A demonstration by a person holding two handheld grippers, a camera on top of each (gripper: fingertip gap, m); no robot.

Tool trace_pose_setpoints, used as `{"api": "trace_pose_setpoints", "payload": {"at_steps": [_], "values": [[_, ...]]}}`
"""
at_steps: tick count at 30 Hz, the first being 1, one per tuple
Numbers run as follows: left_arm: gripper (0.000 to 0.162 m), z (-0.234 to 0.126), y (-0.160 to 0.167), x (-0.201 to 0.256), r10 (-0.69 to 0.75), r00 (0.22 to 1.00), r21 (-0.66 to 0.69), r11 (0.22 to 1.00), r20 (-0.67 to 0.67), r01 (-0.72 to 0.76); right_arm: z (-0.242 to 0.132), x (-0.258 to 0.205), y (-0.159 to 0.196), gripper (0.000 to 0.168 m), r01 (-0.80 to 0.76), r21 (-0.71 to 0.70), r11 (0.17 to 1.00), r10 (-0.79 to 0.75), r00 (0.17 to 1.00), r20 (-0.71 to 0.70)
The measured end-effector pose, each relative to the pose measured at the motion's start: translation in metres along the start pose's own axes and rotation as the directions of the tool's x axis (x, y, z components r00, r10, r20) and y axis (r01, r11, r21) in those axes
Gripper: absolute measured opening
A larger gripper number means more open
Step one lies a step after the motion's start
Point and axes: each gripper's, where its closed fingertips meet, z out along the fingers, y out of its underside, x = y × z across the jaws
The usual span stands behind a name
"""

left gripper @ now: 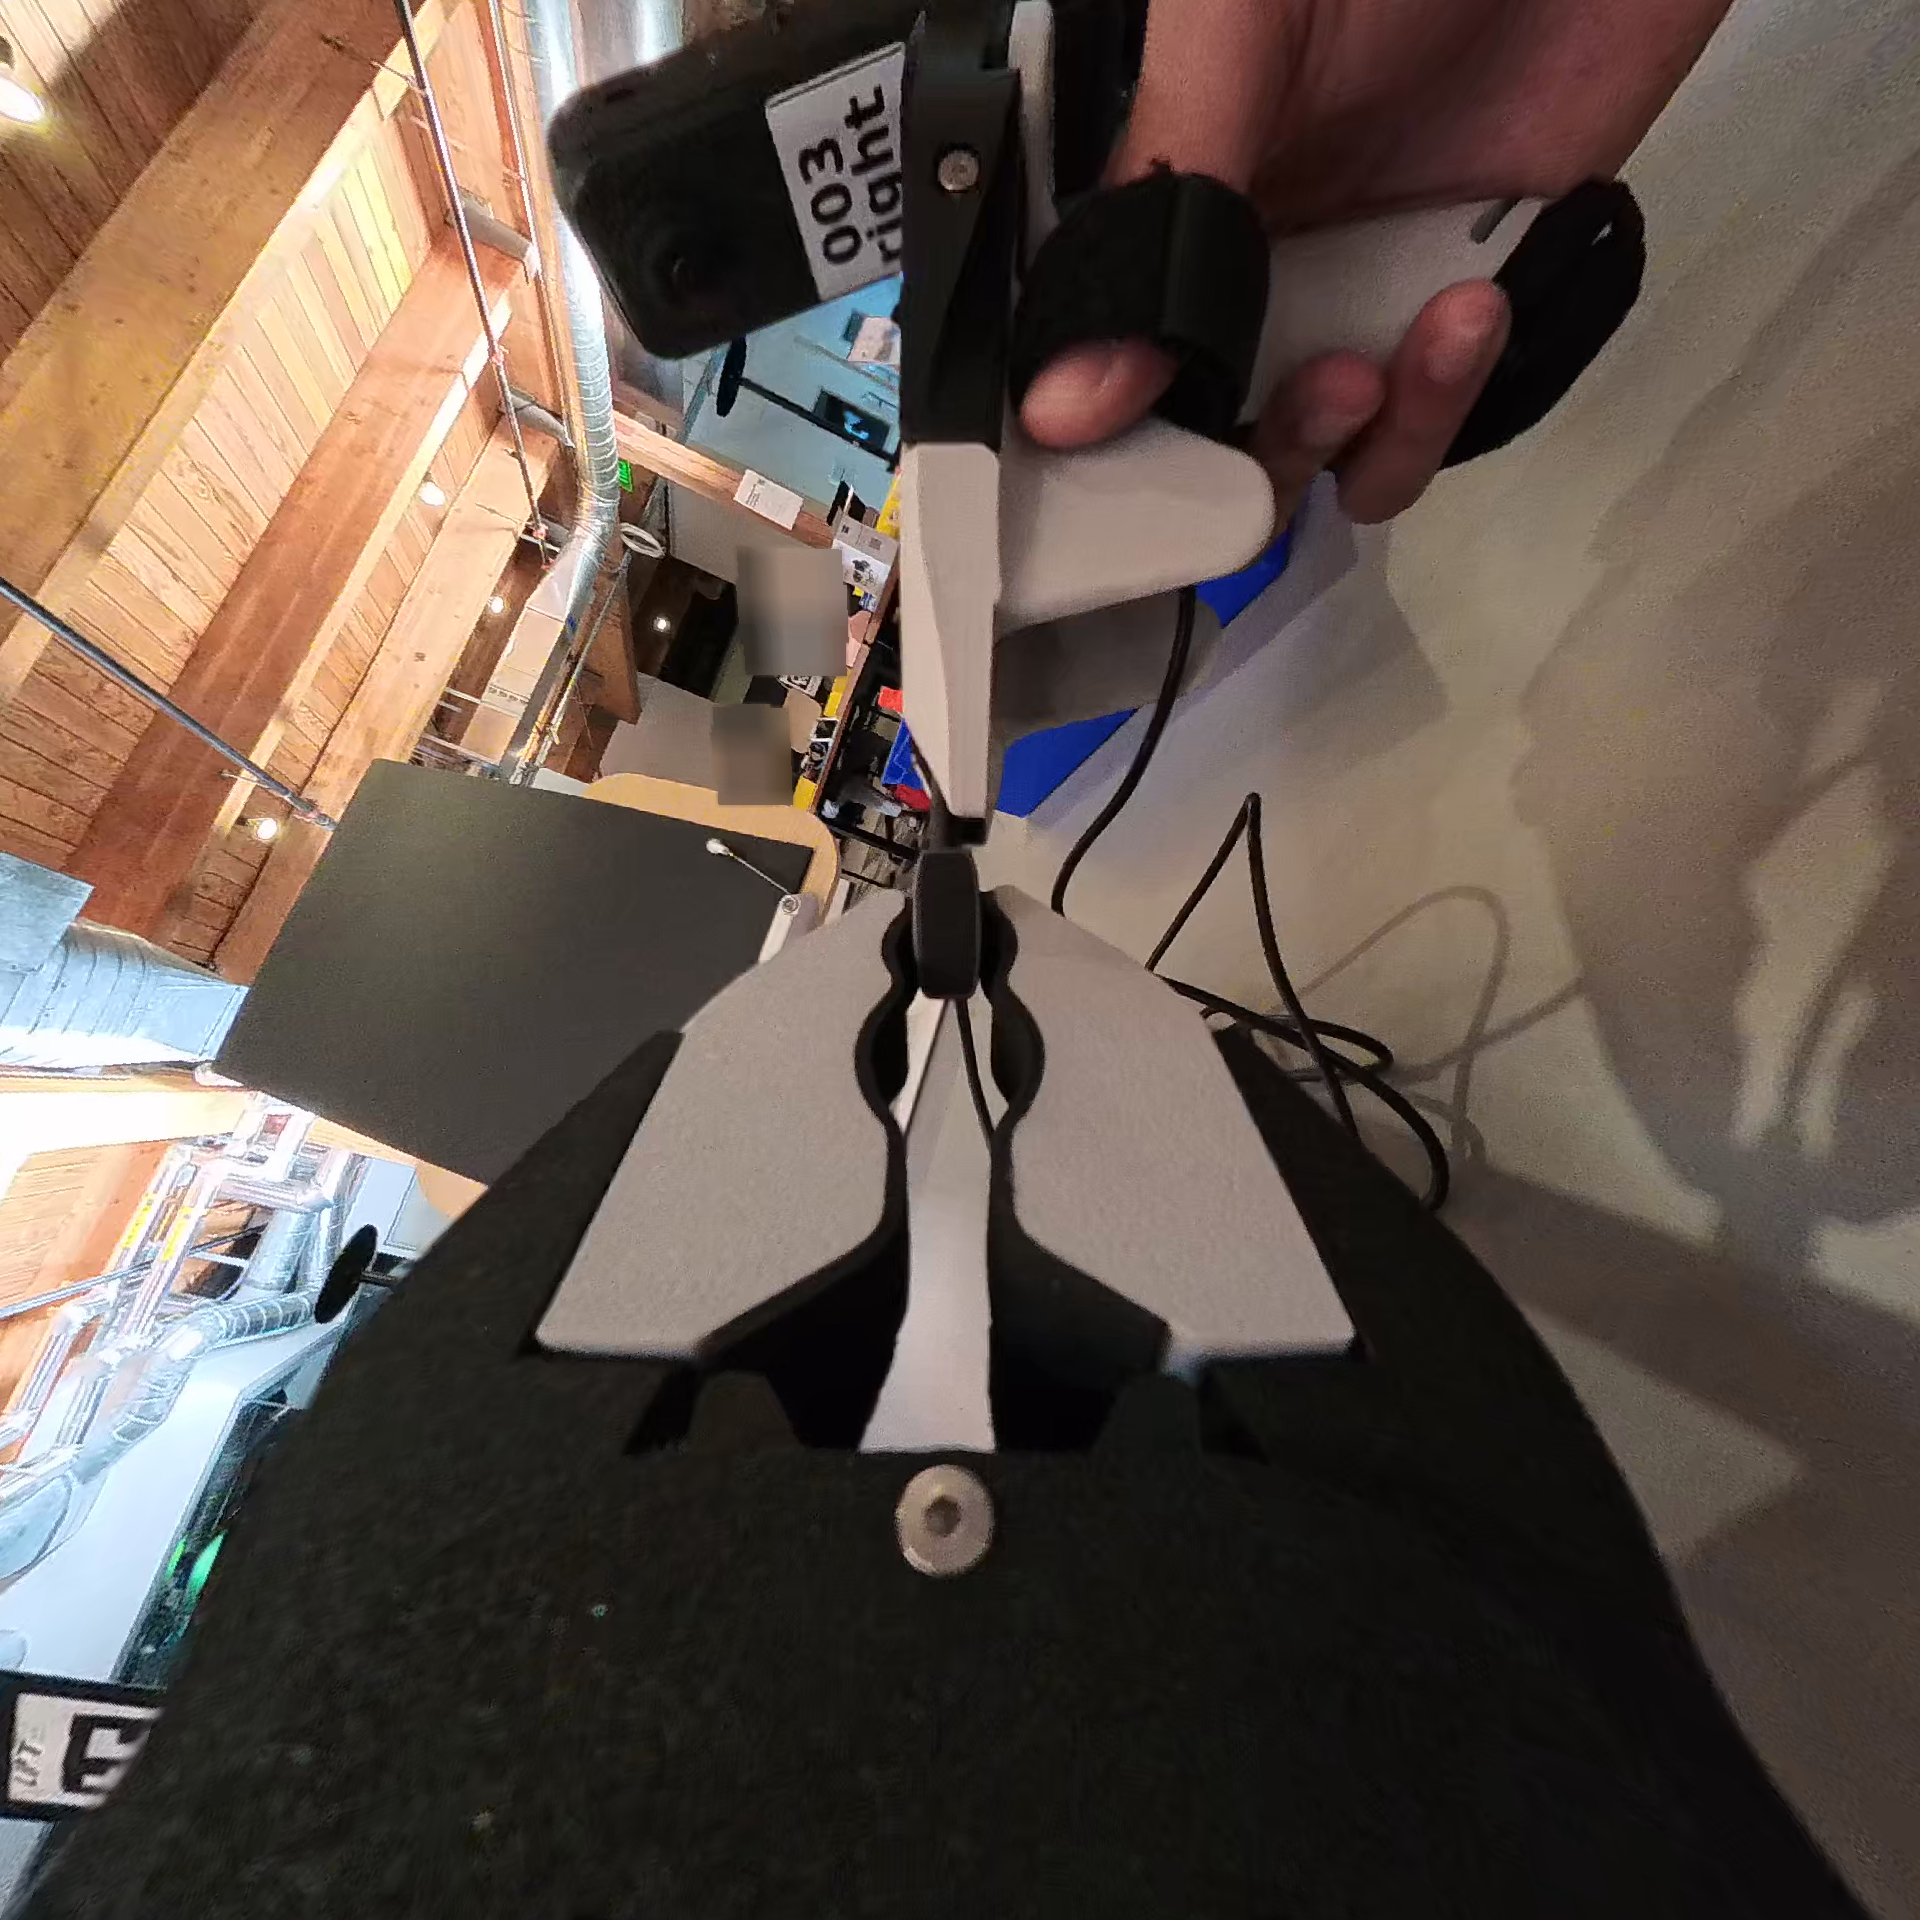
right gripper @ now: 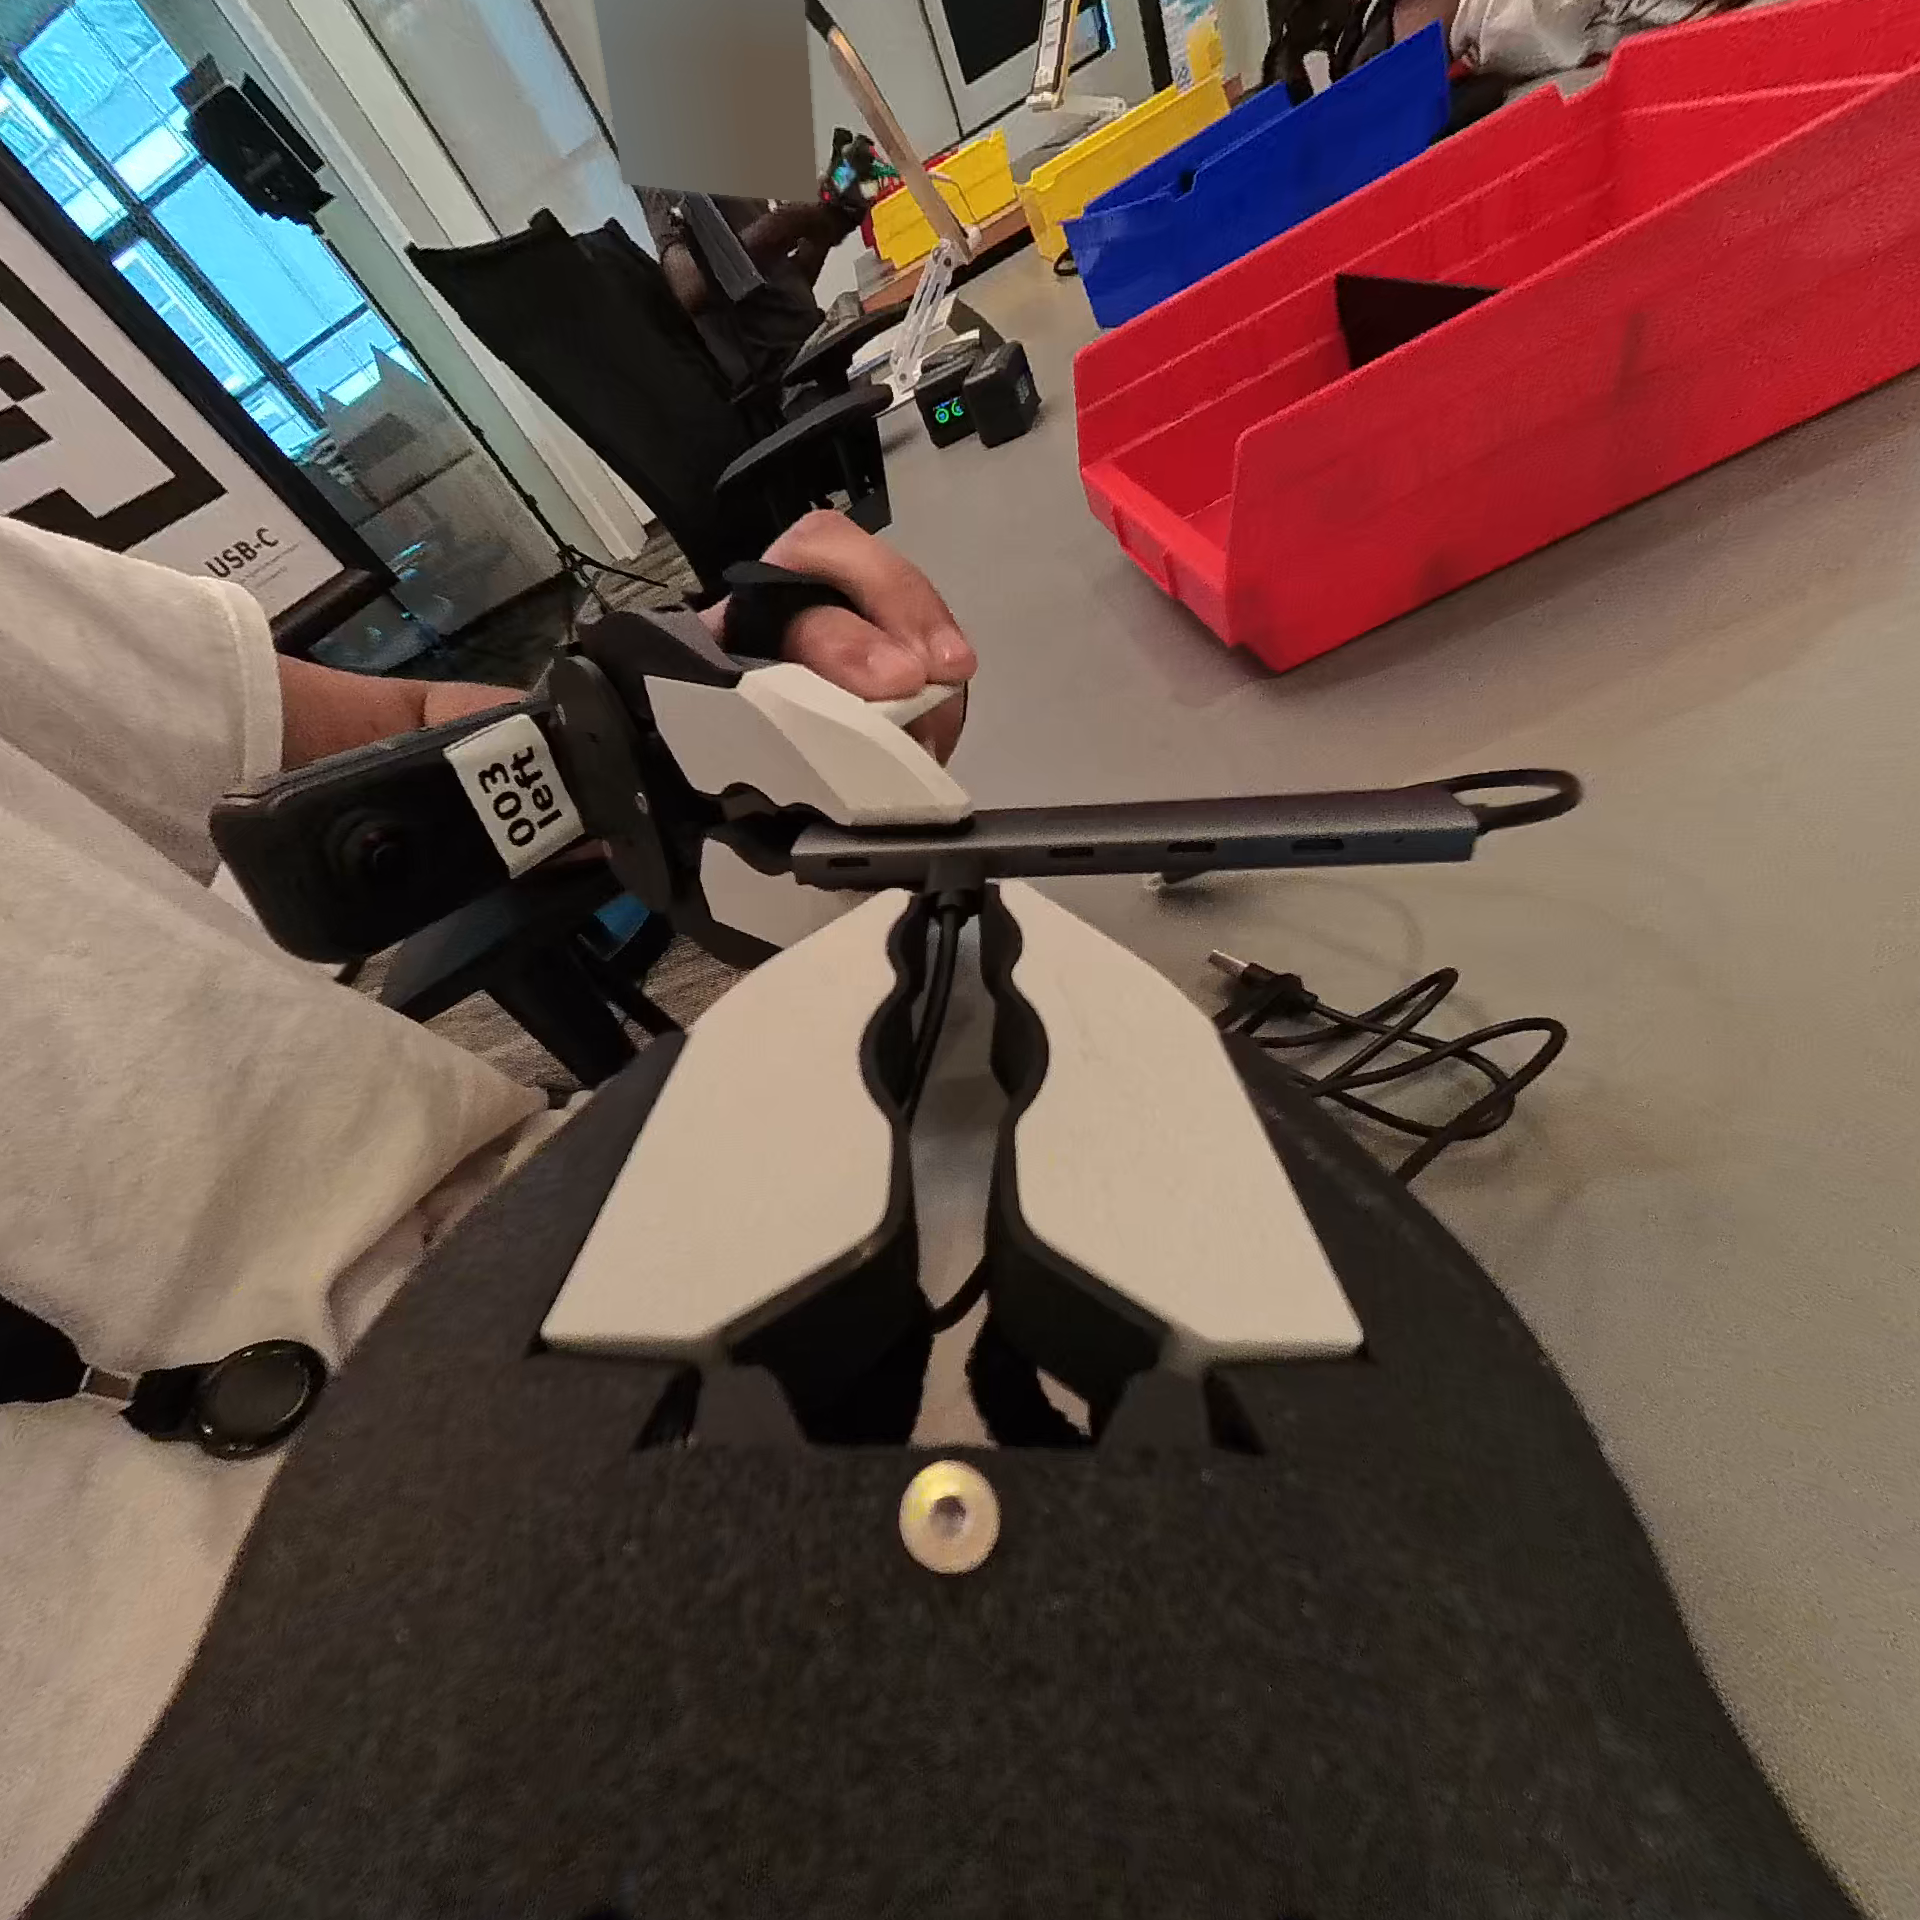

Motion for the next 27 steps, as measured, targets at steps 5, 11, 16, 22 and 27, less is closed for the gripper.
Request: {"api": "trace_pose_setpoints", "payload": {"at_steps": [5,11,16,22,27], "values": [[0.011,-0.003,-0.004,-0.001,-0.071,0.997,0.029,0.997,-0.026,0.072,-0.001,-0.004,0.0,0.01,-0.051,0.018,0.999,0.05,0.997,0.061],[0.011,-0.004,-0.001,0.002,-0.13,0.99,0.02,0.991,-0.056,0.131,0.0,-0.008,0.003,0.009,-0.108,0.015,0.994,0.105,0.985,0.137],[0.01,-0.002,0.003,0.007,-0.132,0.987,-0.002,0.991,-0.086,0.132,0.001,-0.005,0.006,0.009,-0.093,0.0,0.996,0.093,0.99,0.108],[0.01,0.0,0.007,0.01,-0.185,0.968,-0.009,0.982,-0.168,0.186,0.003,-0.002,0.008,0.01,-0.082,-0.003,0.997,0.082,0.993,0.083],[0.01,0.001,0.01,0.011,-0.128,0.982,-0.015,0.992,-0.136,0.127,0.006,0.001,0.012,0.01,-0.066,-0.026,0.997,0.067,0.997,0.038]]}}
